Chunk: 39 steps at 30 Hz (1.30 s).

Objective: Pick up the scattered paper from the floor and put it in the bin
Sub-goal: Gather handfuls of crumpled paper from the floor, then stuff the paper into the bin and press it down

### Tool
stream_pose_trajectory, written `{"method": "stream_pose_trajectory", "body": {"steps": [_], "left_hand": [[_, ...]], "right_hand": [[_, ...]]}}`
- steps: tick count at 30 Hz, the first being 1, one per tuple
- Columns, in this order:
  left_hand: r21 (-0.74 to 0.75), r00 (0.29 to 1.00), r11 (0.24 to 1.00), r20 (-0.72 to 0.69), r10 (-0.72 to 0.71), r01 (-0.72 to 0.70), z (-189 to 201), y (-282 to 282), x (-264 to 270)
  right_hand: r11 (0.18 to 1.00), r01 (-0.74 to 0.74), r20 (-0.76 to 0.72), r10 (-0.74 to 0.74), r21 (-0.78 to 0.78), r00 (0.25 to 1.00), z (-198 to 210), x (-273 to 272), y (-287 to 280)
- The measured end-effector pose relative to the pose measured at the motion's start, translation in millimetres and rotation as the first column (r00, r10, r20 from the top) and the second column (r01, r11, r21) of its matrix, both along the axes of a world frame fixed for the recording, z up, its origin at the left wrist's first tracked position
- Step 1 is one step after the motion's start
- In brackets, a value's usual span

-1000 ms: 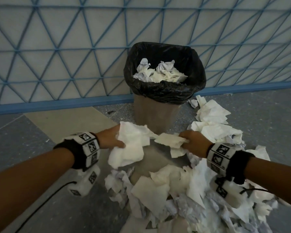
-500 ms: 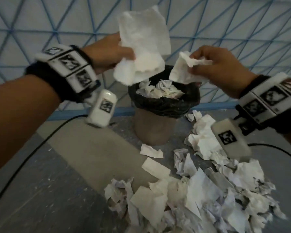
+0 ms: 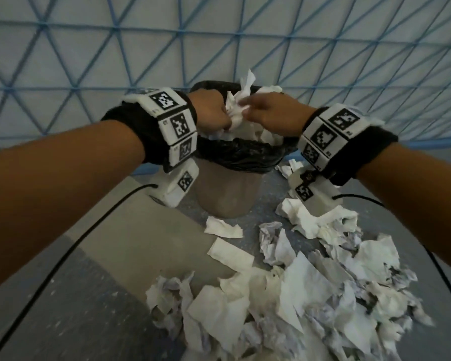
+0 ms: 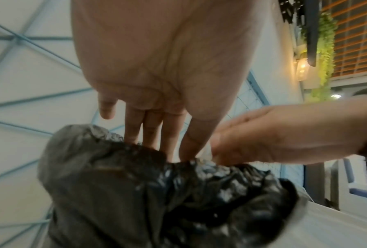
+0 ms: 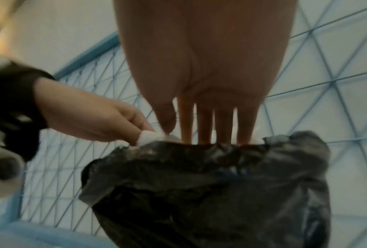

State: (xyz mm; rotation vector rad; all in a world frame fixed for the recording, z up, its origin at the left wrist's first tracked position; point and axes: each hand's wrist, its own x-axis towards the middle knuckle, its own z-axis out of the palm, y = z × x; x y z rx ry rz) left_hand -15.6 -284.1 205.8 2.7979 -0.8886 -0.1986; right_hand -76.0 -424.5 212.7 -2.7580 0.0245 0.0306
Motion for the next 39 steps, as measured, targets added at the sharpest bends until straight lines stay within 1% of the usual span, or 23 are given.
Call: {"method": "stream_pose_trajectory", "body": {"steps": [1,2,3,4,5,6,7,9,11,13,14,15,16,17,18,19,21,24,26,30,34,36,39], "left_hand": [[-0.031,1.0,0.999,0.008,0.007,-0.006,-3,3,-1],[-0.109,0.999,0.994,0.048,0.006,-0.001,-5,7,-6],[-0.237,0.994,0.971,0.106,0.01,0.015,-8,12,-12],[-0.368,0.985,0.929,0.172,0.016,0.049,-12,18,-21],[-0.48,0.963,0.869,0.268,0.017,0.118,-17,25,-30],[-0.535,0.936,0.819,0.351,-0.005,0.205,-23,33,-42],[-0.523,0.909,0.8,0.413,-0.065,0.295,-30,41,-53],[-0.34,0.834,0.816,0.476,-0.279,0.467,-54,54,-74],[-0.134,0.772,0.804,0.408,-0.488,0.579,-87,61,-87],[0.024,0.769,0.787,0.196,-0.608,0.616,-120,62,-94],[0.082,0.801,0.801,0.039,-0.597,0.593,-139,60,-95],[0.166,0.836,0.82,-0.149,-0.528,0.548,-155,58,-96],[0.248,0.848,0.82,-0.285,-0.447,0.516,-168,55,-96],[0.295,0.85,0.817,-0.355,-0.389,0.496,-179,50,-97],[0.31,0.853,0.822,-0.387,-0.349,0.477,-188,43,-98],[0.315,0.855,0.828,-0.404,-0.325,0.463,-196,36,-99],[0.33,0.859,0.829,-0.413,-0.303,0.451,-207,23,-100],[0.353,0.863,0.836,-0.439,-0.248,0.42,-222,10,-102],[0.349,0.867,0.849,-0.447,-0.221,0.396,-229,9,-102],[0.316,0.886,0.864,-0.381,-0.262,0.392,-228,13,-100],[0.069,0.9,0.976,-0.403,-0.163,0.207,-203,30,-91],[-0.058,0.913,0.991,-0.386,-0.132,0.118,-189,49,-86],[-0.071,0.917,0.993,-0.382,-0.114,0.094,-176,87,-88]], "right_hand": [[0.997,-0.008,-0.155,-0.003,-0.073,0.988,-2,-3,4],[0.994,-0.011,-0.237,-0.015,-0.108,0.971,-5,-5,8],[0.994,-0.014,-0.229,-0.01,-0.104,0.973,-6,-8,10],[0.997,-0.006,-0.144,-0.005,-0.074,0.99,-5,-11,11],[0.999,0.023,-0.001,-0.023,-0.025,1.0,-3,-16,9],[0.998,0.058,0.165,-0.064,0.038,0.984,-3,-20,6],[0.991,0.076,0.306,-0.107,0.112,0.946,-4,-27,1],[0.962,0.048,0.5,-0.181,0.267,0.847,-16,-45,-10],[0.938,0.05,0.568,-0.249,0.343,0.784,-46,-66,-21],[0.926,0.15,0.494,-0.316,0.347,0.81,-92,-83,-34],[0.927,0.218,0.397,-0.332,0.305,0.856,-115,-90,-39],[0.935,0.276,0.254,-0.329,0.223,0.909,-136,-96,-41],[0.948,0.301,0.057,-0.308,0.099,0.95,-154,-104,-41],[0.965,0.259,-0.157,-0.261,-0.035,0.952,-167,-110,-39],[0.974,0.171,-0.326,-0.212,-0.15,0.921,-178,-114,-37],[0.972,0.084,-0.433,-0.175,-0.221,0.884,-186,-116,-35],[0.969,-0.012,-0.56,-0.133,-0.247,0.817,-205,-113,-32],[0.976,-0.057,-0.615,-0.086,-0.209,0.783,-231,-106,-28],[0.982,-0.063,-0.581,-0.054,-0.18,0.812,-239,-104,-24],[0.993,-0.069,-0.47,0.017,-0.093,0.882,-232,-104,-21],[0.992,-0.092,-0.32,0.113,0.082,0.941,-205,-110,-7],[0.981,-0.125,-0.248,0.159,0.146,0.956,-193,-118,11],[0.964,-0.187,-0.32,0.24,0.187,0.916,-184,-137,45]]}}
